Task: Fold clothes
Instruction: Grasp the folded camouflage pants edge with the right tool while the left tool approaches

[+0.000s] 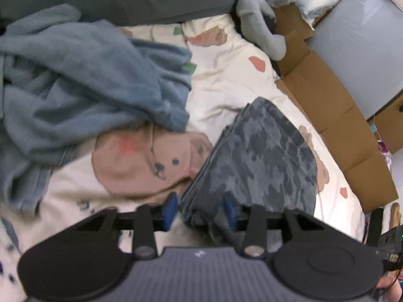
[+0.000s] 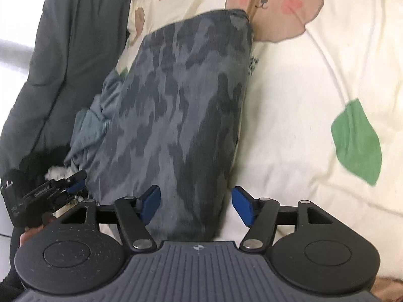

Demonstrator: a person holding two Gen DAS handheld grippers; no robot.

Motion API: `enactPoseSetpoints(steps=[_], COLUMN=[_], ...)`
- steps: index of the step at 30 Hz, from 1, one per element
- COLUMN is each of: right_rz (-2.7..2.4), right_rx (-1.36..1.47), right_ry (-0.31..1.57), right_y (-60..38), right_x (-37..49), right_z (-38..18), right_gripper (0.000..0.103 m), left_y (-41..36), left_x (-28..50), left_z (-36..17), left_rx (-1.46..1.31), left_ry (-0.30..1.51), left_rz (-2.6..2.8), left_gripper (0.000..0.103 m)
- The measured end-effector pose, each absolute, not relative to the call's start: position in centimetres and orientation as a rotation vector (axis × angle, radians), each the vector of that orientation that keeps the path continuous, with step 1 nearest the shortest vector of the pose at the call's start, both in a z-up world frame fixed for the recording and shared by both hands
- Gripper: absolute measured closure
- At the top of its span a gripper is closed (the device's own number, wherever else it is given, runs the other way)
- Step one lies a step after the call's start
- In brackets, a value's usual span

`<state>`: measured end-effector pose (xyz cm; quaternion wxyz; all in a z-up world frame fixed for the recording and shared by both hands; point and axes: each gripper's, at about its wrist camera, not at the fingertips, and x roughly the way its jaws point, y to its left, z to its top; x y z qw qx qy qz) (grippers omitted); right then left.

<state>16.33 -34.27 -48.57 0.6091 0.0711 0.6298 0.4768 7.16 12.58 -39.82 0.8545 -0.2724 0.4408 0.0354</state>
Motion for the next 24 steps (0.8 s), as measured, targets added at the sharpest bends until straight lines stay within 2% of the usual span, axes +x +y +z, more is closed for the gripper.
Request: enactPoseSetpoints(steps=[5, 20, 24], right_rz=[1.093, 1.035, 1.011], right_rx=[0.194, 0.28, 0.332], right_ry=[1.438, 1.404, 1.419], right_y=[-33.1, -29.8, -29.9], right_x=[17.0, 18.3, 18.4], right_z=[-48.9, -51.9, -53.0], right_gripper=[0.031, 0.03, 0.03], left_y=[12.5, 12.1, 12.2], left_x=[9.2, 11.5, 11.5], left_z=[-40.4, -45.6, -46.6], left_rx=[-0.563, -0.643, -0.659], left_ry=[0.911, 0.977, 0.981], left_rz=[0.045, -0.034, -0.033], left_gripper=[0.043, 0.042, 0.038])
